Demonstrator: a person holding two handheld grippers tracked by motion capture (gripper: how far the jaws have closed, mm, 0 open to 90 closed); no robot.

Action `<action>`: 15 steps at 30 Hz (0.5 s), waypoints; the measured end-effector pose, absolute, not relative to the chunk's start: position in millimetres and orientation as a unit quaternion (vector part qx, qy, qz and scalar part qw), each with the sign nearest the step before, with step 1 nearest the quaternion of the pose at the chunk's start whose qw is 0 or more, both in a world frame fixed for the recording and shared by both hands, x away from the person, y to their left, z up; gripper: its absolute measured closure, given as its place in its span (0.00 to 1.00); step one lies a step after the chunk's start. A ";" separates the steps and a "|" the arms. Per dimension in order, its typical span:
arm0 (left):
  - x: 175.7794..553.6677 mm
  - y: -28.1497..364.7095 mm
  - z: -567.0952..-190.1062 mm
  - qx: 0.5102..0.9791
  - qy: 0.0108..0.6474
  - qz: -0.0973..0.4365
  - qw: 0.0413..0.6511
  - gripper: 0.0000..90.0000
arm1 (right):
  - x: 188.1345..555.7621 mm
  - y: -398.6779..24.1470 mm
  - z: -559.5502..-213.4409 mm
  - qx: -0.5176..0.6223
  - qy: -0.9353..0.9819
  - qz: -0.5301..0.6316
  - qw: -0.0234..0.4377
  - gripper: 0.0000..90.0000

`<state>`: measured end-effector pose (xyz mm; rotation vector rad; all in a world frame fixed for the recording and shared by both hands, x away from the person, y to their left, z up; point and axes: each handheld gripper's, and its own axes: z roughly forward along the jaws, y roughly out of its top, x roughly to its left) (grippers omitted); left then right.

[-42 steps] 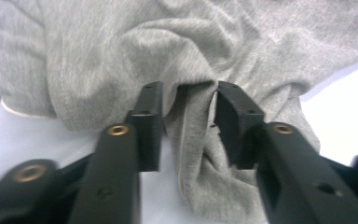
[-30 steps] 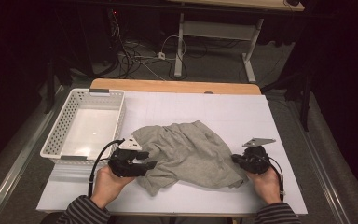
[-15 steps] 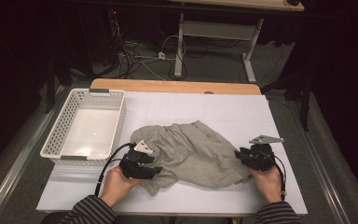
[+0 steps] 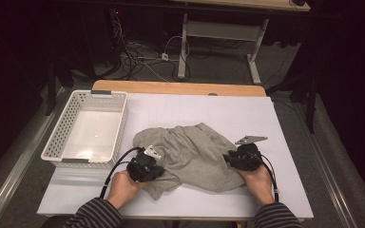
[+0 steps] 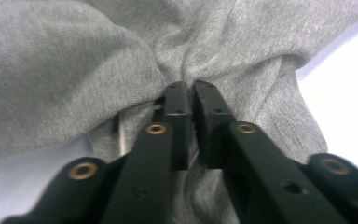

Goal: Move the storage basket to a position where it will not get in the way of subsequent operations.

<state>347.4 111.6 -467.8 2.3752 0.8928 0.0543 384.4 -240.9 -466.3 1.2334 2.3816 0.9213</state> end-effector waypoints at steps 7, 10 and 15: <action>344.0 120.8 -458.7 0.892 0.332 0.028 0.306 0.96 | 385.7 -239.3 -469.2 0.429 0.832 0.319 0.146 0.74; 341.7 131.0 -452.2 0.885 0.339 0.026 0.319 0.96 | 384.4 -238.3 -469.5 0.424 0.836 0.315 0.149 0.77; 337.4 148.2 -444.4 0.874 0.352 0.034 0.333 0.97 | 381.5 -236.5 -469.1 0.416 0.843 0.305 0.152 0.96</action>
